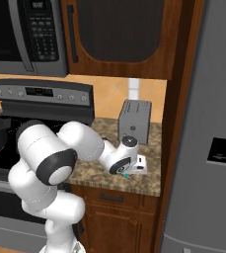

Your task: Put the carrot and mushroom in the pot. Retrieve the spatula and lightly stir the vegetables in the pot.

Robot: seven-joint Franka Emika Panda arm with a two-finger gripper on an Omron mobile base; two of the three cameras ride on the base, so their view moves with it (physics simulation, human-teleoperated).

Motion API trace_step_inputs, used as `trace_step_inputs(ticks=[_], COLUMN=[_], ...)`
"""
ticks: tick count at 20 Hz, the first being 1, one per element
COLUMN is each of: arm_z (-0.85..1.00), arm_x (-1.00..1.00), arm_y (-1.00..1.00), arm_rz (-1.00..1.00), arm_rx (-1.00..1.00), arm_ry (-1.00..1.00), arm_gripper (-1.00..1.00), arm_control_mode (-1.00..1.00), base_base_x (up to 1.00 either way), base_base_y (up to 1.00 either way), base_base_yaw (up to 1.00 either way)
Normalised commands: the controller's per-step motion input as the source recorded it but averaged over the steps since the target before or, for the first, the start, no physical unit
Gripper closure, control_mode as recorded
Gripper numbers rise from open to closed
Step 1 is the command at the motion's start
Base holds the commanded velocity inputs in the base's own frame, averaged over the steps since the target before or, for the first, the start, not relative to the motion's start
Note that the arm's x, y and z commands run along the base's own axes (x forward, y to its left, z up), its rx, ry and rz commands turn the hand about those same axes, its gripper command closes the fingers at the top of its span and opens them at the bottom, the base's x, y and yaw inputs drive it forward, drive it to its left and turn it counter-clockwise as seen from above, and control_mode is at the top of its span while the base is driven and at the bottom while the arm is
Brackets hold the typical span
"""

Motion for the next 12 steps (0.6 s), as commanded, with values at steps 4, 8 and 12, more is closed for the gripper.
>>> trace_step_inputs(ticks=[4, 8, 12], arm_z=[-0.68, -0.73, -0.94], arm_x=[-0.39, -0.08, 0.0], arm_y=[1.0, 0.74, 0.29], arm_rz=[0.19, 0.11, 0.04], arm_rx=[0.0, 0.0, 0.0], arm_ry=[0.0, 0.11, 0.31], arm_gripper=[1.0, 1.0, 1.0], arm_control_mode=[-1.0, -1.0, -1.0], base_base_x=[0.0, 0.0, 0.0], base_base_y=[0.0, 0.0, 0.0], base_base_yaw=[0.0, 0.0, 0.0])
